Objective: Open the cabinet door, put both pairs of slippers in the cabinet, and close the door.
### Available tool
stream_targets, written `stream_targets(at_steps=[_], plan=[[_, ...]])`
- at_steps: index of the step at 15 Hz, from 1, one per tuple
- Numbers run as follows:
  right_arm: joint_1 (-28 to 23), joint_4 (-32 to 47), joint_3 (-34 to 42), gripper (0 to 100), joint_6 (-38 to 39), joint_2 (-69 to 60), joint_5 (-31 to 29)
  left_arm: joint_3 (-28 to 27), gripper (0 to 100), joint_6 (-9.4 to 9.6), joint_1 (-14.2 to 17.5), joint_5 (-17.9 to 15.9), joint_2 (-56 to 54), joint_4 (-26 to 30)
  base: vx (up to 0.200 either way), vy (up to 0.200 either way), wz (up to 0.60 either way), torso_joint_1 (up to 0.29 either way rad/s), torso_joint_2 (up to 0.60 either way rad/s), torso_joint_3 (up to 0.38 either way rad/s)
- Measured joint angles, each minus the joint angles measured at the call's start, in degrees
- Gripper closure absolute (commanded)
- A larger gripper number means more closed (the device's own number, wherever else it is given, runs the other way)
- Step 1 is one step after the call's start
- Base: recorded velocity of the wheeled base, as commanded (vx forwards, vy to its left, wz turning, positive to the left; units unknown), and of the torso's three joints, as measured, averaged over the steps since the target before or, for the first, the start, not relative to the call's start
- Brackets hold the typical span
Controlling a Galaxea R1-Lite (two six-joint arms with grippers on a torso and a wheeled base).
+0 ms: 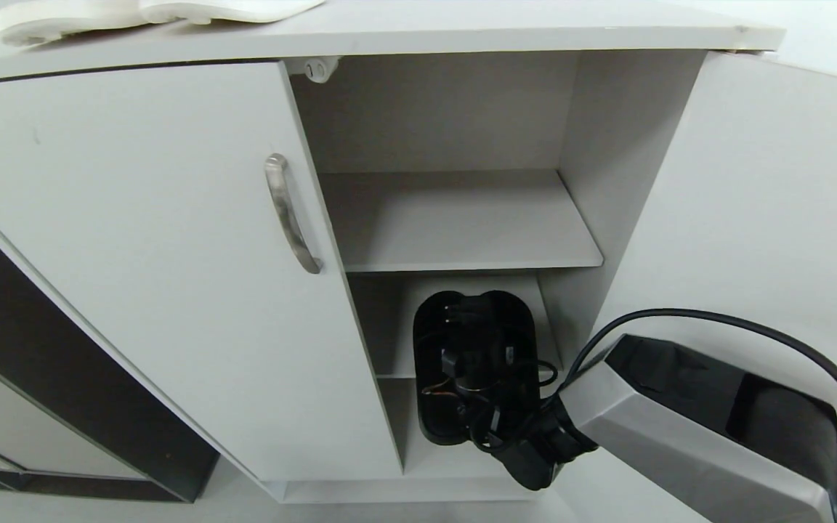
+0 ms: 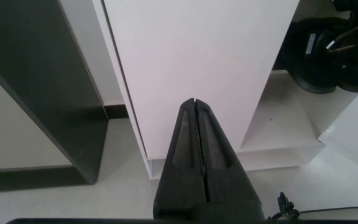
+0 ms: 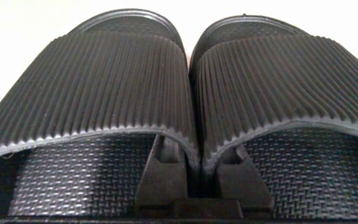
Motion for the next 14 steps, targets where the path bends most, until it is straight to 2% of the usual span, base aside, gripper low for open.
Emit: stream_targets(at_steps=[2, 7, 14], plan=[[-1.1, 0.1, -1.5, 100, -0.3, 1.0, 0.4, 0.0, 100, 0.00, 0.0, 0.0, 0.0, 0.0, 0.200, 0.000, 0.00, -0.002, 0.00, 0.002], [-2.1, 1.4, -7.2, 100, -0.8, 3.6, 0.4, 0.0, 100, -0.65, 0.0, 0.0, 0.0, 0.0, 0.000, 0.000, 0.00, 0.000, 0.00, 0.000], [-3.9, 10.9, -15.2, 100, -0.8, 5.3, 0.5, 0.0, 100, -0.84, 0.0, 0.1, 0.0, 0.0, 0.000, 0.000, 0.00, 0.000, 0.00, 0.000]])
